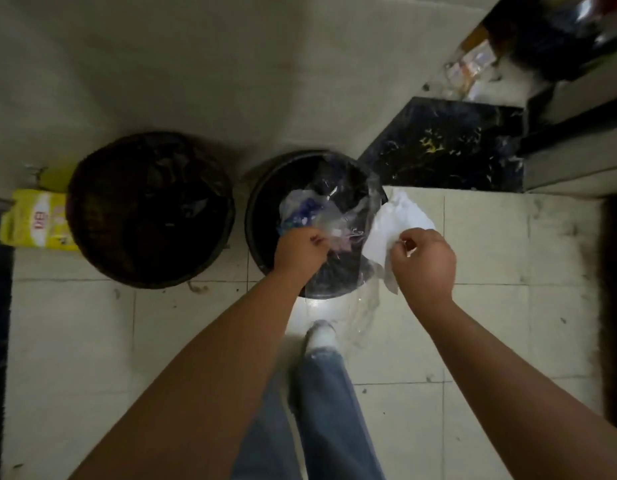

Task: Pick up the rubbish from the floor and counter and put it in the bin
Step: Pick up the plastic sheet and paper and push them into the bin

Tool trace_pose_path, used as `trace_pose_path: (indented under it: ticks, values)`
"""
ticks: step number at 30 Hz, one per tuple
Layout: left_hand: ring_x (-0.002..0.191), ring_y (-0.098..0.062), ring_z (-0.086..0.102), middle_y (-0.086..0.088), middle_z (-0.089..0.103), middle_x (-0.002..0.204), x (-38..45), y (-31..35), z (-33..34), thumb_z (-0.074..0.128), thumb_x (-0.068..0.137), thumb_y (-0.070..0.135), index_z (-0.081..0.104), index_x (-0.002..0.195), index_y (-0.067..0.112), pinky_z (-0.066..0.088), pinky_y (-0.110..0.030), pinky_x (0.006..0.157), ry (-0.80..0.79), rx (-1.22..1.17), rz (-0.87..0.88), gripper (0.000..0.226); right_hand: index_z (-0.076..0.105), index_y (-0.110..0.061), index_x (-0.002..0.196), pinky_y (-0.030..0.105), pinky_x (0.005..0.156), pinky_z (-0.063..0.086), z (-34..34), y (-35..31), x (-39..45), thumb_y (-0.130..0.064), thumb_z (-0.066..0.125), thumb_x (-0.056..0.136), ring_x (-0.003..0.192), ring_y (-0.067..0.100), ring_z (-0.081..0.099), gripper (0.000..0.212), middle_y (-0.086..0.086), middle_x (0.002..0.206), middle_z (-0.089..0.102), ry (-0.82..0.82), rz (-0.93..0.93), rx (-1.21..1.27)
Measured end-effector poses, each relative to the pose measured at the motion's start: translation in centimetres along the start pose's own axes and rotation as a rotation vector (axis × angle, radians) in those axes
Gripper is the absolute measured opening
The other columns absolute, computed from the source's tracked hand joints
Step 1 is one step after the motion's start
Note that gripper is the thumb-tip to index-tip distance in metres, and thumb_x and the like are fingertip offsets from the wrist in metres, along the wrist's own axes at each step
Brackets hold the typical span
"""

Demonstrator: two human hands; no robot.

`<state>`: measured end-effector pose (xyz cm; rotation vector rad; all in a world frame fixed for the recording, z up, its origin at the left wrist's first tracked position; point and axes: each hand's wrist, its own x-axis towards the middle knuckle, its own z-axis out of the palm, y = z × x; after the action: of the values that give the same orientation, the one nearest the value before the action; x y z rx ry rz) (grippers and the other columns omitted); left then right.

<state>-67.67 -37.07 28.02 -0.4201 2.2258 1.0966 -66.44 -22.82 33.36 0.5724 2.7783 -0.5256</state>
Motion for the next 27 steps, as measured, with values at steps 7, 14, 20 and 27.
trace_pose_path:
  ticks: [7,14,20,27]
  values:
    - [0.106,-0.034,0.061,-0.020,0.066,0.115,8.4,-3.3,3.6,0.045,0.097,0.011,0.067,0.109,0.004,0.051,-0.039,0.088,0.015,0.477,-0.044,0.026,0.072,0.000,0.069,0.031,0.048,0.052,7.6,4.3,4.5,0.003,0.068,0.054,0.043,0.032,0.061,0.016,0.015,0.052,0.065,0.055,-0.440,-0.140]
    - [0.110,-0.034,0.058,-0.019,0.061,0.119,17.5,-6.8,5.4,0.041,0.099,0.008,0.062,0.109,0.000,0.046,-0.039,0.089,-0.046,0.777,0.119,0.024,0.065,0.002,0.099,0.034,0.062,0.047,19.5,3.0,10.0,0.001,0.064,0.077,0.086,0.033,0.063,0.023,0.018,0.095,0.065,-0.303,-0.376,-0.225]
    - [0.115,-0.035,0.054,-0.024,0.053,0.130,21.4,-10.0,6.2,0.045,0.098,0.011,0.052,0.127,-0.001,0.045,-0.035,0.094,-0.039,0.821,0.229,0.032,0.056,-0.003,0.121,0.050,0.112,0.029,29.9,4.1,13.6,-0.007,0.038,0.094,0.125,0.035,0.044,0.032,0.016,0.132,0.053,-0.559,-0.219,-0.405]
    - [0.109,-0.043,0.058,-0.031,0.061,0.117,16.6,-8.5,5.1,0.038,0.088,0.016,0.060,0.116,-0.007,0.052,-0.042,0.089,-0.127,0.963,0.478,0.043,0.041,-0.011,0.132,0.039,0.105,0.036,25.2,4.6,10.9,-0.019,0.047,0.092,0.127,0.032,0.040,0.041,0.016,0.136,0.045,-0.591,-0.114,-0.304]
